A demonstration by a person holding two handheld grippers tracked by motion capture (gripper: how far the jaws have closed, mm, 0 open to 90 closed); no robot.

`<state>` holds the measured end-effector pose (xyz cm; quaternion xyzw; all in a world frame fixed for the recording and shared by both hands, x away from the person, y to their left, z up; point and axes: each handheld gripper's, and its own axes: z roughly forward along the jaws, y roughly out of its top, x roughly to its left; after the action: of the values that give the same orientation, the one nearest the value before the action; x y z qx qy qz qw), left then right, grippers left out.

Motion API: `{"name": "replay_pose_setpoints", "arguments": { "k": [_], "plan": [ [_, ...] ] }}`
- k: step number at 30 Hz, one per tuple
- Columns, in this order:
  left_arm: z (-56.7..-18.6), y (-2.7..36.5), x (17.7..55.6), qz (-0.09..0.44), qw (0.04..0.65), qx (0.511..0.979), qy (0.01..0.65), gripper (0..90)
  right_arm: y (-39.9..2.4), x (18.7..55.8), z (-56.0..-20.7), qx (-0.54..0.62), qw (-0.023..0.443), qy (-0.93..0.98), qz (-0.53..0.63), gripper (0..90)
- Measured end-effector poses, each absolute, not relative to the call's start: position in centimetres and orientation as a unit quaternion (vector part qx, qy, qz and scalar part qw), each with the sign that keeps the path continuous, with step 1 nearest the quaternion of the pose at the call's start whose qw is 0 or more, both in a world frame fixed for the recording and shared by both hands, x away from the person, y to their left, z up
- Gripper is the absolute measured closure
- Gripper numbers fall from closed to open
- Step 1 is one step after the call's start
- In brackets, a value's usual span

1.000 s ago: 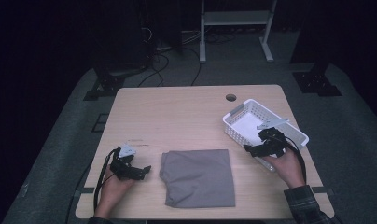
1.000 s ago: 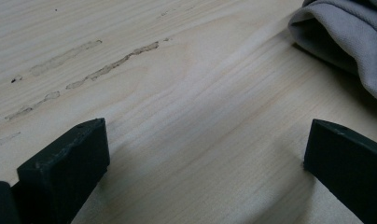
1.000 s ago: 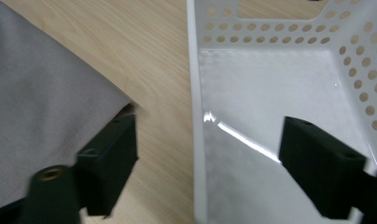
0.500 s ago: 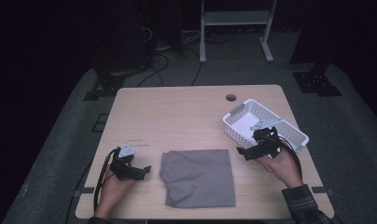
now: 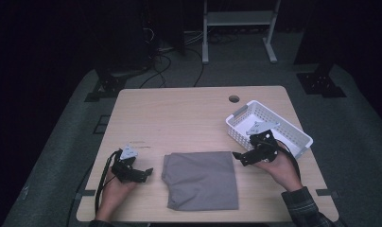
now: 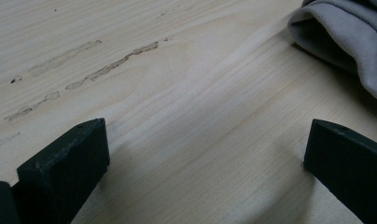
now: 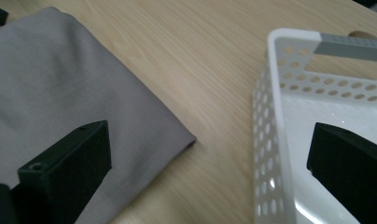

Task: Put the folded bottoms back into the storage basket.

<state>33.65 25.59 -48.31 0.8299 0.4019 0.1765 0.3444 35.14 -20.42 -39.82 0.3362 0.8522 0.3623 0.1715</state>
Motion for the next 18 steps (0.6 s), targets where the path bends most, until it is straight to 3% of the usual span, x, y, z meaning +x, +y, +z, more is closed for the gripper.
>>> {"name": "replay_pose_setpoints", "arguments": {
  "k": [18],
  "plan": [
    [-48.3, 25.6, 33.7, 0.177, 0.345, 0.83, 0.402, 0.0, -16.4, 33.9, -40.8, 0.257, 0.142, 0.879, 0.376, 0.0]
  ]
}}
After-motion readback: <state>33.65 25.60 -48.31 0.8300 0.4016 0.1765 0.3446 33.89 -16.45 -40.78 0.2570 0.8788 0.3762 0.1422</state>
